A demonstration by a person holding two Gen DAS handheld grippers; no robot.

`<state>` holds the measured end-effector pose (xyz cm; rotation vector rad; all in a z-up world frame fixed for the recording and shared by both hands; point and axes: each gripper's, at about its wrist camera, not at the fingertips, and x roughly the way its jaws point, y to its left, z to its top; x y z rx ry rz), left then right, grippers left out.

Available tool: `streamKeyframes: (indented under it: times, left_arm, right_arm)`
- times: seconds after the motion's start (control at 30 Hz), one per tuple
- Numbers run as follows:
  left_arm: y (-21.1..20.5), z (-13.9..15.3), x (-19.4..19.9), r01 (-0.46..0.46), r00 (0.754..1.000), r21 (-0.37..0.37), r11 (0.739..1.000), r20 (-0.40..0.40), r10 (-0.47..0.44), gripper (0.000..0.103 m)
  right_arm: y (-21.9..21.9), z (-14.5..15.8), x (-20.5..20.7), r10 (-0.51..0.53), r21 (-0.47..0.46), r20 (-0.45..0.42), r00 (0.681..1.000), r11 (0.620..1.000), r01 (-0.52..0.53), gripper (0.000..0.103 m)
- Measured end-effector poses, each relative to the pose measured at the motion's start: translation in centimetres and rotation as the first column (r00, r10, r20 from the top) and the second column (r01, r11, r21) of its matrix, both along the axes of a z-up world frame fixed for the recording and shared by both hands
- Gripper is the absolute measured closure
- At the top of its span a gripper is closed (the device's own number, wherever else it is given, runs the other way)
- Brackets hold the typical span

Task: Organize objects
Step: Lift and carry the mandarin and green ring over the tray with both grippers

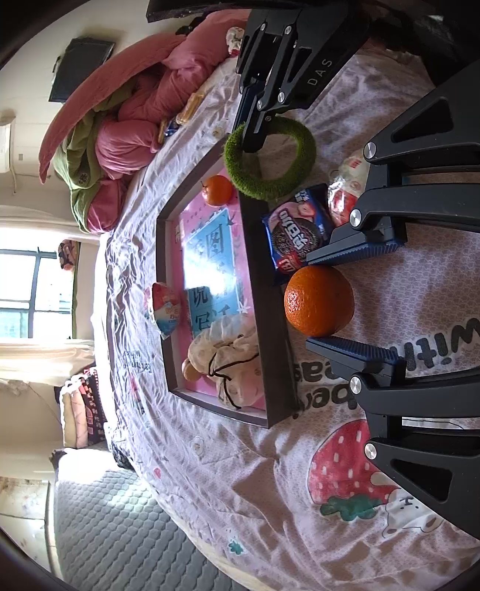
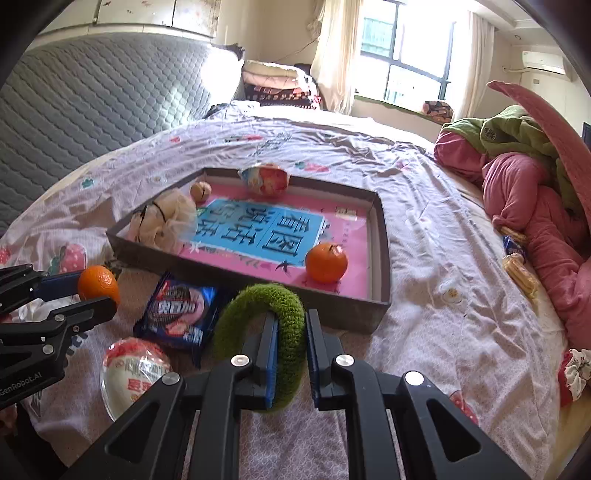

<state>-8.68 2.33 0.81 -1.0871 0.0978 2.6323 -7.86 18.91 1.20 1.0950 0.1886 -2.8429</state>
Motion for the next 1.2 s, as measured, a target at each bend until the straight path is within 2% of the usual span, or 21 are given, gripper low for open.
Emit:
streamKeyframes:
  times: [0.47, 1.2]
  left_arm:
    - [1.0, 1.1, -1.2, -0.028, 0.999, 0.027, 0.999, -0.031, 0.029, 0.063]
    - [0.6, 2.7, -2.9, -0.084, 0.993, 0.073, 0.994, -0.077, 0.09, 0.063]
  right_arm:
    - [0.0, 2.9, -0.1, -0.015, -0.028, -0.11, 0.994, 1.0, 0.012, 0.089]
    - [-0.4, 5.1, -0.8, -0.039, -0.063, -0.188, 0.981, 0.998, 0.028, 0.089]
